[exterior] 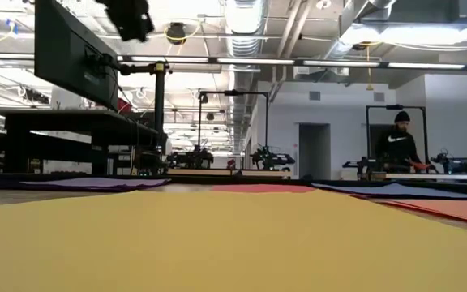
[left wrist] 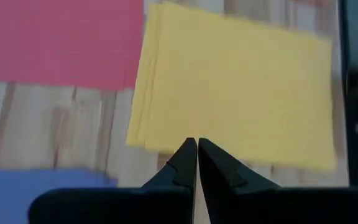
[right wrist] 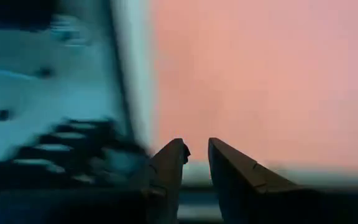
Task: Organize paper
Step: Stack the orange paper on top of the orange paper
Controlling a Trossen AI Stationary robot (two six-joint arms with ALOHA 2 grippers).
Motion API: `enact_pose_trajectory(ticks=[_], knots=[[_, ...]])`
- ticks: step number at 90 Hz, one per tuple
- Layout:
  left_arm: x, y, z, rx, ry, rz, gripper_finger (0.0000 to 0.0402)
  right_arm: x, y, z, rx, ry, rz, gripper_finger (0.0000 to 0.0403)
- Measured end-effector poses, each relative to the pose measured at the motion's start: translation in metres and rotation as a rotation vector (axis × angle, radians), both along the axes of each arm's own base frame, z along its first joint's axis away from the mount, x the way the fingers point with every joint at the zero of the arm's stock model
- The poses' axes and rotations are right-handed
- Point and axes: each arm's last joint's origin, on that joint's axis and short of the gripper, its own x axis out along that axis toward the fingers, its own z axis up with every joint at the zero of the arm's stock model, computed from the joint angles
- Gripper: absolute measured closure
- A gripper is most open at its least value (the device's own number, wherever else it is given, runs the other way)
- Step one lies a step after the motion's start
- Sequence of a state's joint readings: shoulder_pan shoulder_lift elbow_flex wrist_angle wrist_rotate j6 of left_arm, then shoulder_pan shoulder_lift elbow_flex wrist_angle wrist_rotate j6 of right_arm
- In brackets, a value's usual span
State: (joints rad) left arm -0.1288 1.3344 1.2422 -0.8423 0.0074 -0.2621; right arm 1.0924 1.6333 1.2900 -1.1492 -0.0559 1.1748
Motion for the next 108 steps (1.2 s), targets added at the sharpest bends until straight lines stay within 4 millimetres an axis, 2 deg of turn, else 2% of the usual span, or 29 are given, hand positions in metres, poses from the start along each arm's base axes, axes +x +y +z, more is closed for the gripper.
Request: enact_pose_trajectory(ticks=[10,25,39,53,71,86,108], knots=[[0.029,-0.002,-0.017,-0.019,0.023,-0.008,0.0402,-0.009,-0.014,-0.004,-0.111,0.073,0.047,0.0348],[0.090,-0.014,-0.040,0.002,0.043,-0.083,0.0402,-0.025,-0.008,-0.035,0.016,0.202,0.094,0.0395],[0.150,-0.024,-0.056,0.012,-0.031,-0.112,0.0402,-0.043,-0.010,-0.059,-0.005,0.231,0.056,0.0400],[0.195,-0.032,-0.086,0.006,-0.013,-0.132,0.0402,-0.045,-0.009,-0.078,0.057,0.201,0.087,0.0403],[0.227,-0.038,-0.114,0.012,0.006,-0.140,0.0402,-0.047,-0.014,-0.092,0.055,0.204,0.095,0.0403],[0.244,-0.043,-0.127,0.008,-0.057,-0.145,0.0402,-0.048,-0.017,-0.101,0.072,0.197,0.096,0.0403],[0.253,-0.045,-0.167,0.020,0.002,-0.141,0.0402,-0.050,-0.021,-0.107,0.078,0.199,0.099,0.0403]])
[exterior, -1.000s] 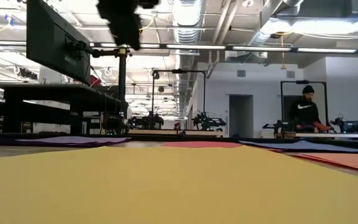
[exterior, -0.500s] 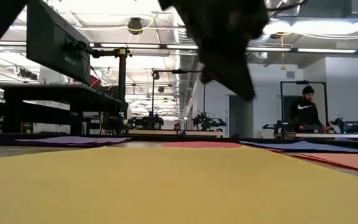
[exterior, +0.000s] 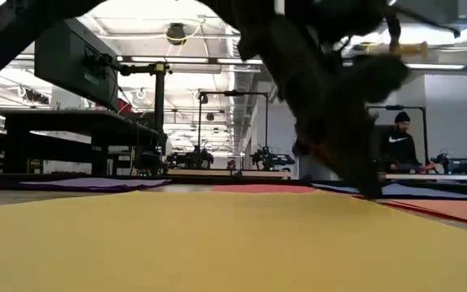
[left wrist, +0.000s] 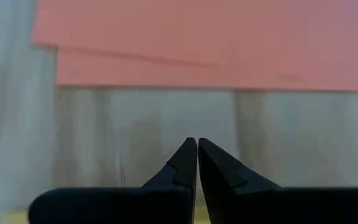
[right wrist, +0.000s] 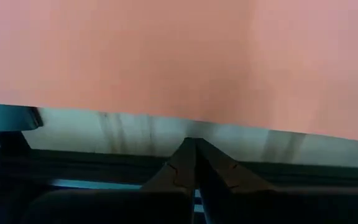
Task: Organize paper
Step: Stack the orange paper on top of the orange paper
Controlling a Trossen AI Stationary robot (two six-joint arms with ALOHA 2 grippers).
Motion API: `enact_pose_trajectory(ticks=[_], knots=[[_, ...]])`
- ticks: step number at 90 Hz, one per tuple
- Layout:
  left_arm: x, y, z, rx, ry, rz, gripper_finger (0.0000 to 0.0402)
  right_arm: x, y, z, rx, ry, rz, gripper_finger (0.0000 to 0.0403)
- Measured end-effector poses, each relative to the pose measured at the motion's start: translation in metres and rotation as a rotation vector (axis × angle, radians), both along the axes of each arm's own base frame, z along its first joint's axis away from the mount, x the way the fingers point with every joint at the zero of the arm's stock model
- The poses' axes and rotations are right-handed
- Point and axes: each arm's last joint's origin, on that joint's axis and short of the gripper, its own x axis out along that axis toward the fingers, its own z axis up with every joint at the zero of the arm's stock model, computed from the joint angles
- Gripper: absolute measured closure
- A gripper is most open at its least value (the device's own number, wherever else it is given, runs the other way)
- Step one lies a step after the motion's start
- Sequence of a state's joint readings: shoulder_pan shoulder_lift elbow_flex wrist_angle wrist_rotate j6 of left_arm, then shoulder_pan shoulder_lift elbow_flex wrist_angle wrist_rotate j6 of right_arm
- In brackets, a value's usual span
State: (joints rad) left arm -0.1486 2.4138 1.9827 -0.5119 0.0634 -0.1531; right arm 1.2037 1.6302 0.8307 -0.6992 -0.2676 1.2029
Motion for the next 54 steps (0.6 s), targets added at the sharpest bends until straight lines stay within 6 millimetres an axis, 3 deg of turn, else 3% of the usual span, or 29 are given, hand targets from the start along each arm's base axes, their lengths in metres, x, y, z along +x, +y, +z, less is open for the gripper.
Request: enact_pose_trajectory(ticks=[54], knots=[[0.013,0.005,-0.011,0.055,-0.145,0.001,0.0402,0.000,0.001,-0.003,-0.002,-0.003,0.025,0.0403]])
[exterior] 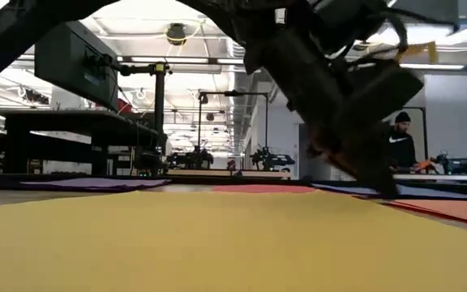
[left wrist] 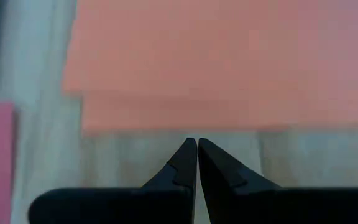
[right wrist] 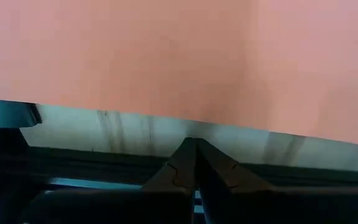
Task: Organize paper
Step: Stack the orange paper on top of the orange paper
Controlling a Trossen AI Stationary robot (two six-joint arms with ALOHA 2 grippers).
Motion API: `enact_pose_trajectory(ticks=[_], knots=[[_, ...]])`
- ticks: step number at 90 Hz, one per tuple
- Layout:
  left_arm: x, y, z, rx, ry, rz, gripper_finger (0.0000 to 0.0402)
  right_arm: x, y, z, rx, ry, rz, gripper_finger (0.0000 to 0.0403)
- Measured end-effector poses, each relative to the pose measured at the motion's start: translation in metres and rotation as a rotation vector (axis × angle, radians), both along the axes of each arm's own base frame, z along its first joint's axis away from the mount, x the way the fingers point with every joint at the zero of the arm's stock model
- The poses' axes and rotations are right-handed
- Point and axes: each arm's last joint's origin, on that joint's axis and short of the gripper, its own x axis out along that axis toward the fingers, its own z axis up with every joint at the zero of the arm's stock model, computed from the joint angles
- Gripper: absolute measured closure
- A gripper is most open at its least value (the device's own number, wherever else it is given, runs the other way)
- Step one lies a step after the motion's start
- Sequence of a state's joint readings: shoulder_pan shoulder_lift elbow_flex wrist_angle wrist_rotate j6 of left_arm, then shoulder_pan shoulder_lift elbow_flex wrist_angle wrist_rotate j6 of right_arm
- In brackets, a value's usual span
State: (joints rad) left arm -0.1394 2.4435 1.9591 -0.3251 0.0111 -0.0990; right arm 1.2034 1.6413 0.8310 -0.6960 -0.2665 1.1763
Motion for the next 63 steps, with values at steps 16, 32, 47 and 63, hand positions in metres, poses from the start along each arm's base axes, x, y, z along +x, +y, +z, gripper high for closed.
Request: enact_pose_trajectory(ticks=[16,32,47,63], knots=[[0.000,0.001,-0.019,-0.013,0.057,0.025,0.0402,0.000,0.000,0.000,0.001,-0.001,-0.001,0.0403],[0.000,0.001,-0.021,-0.002,0.062,0.015,0.0402,0.001,0.000,0.000,0.001,-0.007,-0.001,0.0403],[0.002,0.003,-0.021,-0.010,0.033,0.015,0.0402,0.006,-0.002,-0.001,0.011,-0.036,0.055,0.0403],[0.002,0.003,-0.022,0.004,0.037,0.001,0.0402,0.008,-0.002,-0.001,0.031,-0.066,0.152,0.0403]])
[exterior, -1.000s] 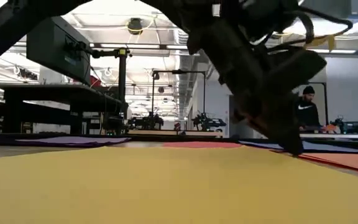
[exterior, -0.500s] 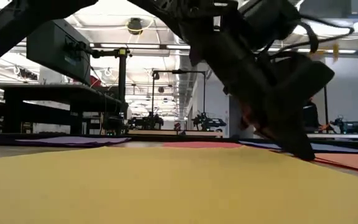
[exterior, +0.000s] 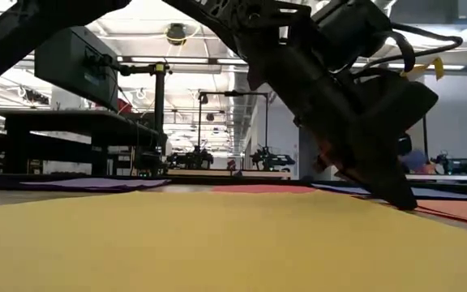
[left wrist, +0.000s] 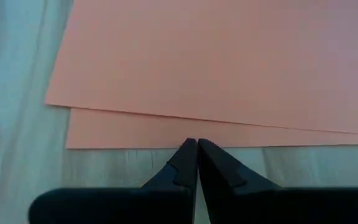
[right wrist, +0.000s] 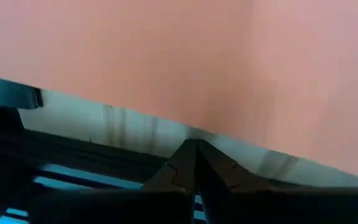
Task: Organize paper
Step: Stack the orange paper on top of the orange paper
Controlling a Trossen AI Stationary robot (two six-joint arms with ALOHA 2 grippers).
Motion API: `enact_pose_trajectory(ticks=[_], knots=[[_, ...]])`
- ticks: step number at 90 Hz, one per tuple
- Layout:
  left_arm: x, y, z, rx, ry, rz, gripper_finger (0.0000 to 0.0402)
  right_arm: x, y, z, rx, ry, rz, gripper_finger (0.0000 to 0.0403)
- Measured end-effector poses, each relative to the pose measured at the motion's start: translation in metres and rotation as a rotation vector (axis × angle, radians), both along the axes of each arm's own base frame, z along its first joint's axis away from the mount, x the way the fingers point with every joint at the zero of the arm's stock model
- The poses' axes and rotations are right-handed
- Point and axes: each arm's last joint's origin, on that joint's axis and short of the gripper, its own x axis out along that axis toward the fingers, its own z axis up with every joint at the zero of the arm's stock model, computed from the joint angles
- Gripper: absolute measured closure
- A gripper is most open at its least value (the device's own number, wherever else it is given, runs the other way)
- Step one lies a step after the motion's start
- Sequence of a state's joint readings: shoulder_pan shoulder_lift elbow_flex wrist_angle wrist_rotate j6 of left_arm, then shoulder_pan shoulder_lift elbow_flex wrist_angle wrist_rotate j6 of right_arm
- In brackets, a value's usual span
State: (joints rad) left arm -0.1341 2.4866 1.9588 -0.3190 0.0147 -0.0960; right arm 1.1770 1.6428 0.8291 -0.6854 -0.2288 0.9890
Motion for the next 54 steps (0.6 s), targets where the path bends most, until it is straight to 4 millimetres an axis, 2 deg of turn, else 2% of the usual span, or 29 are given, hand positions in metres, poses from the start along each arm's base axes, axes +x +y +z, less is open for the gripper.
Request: enact_pose_trajectory(ticks=[19,54], knots=[[0.000,0.000,0.000,0.001,-0.002,0.000,0.0402,0.001,0.000,0.000,0.014,-0.031,0.095,0.0403],[0.000,0.000,-0.001,0.001,-0.004,0.002,0.0402,0.017,-0.005,0.000,0.034,-0.046,0.083,0.0403]])
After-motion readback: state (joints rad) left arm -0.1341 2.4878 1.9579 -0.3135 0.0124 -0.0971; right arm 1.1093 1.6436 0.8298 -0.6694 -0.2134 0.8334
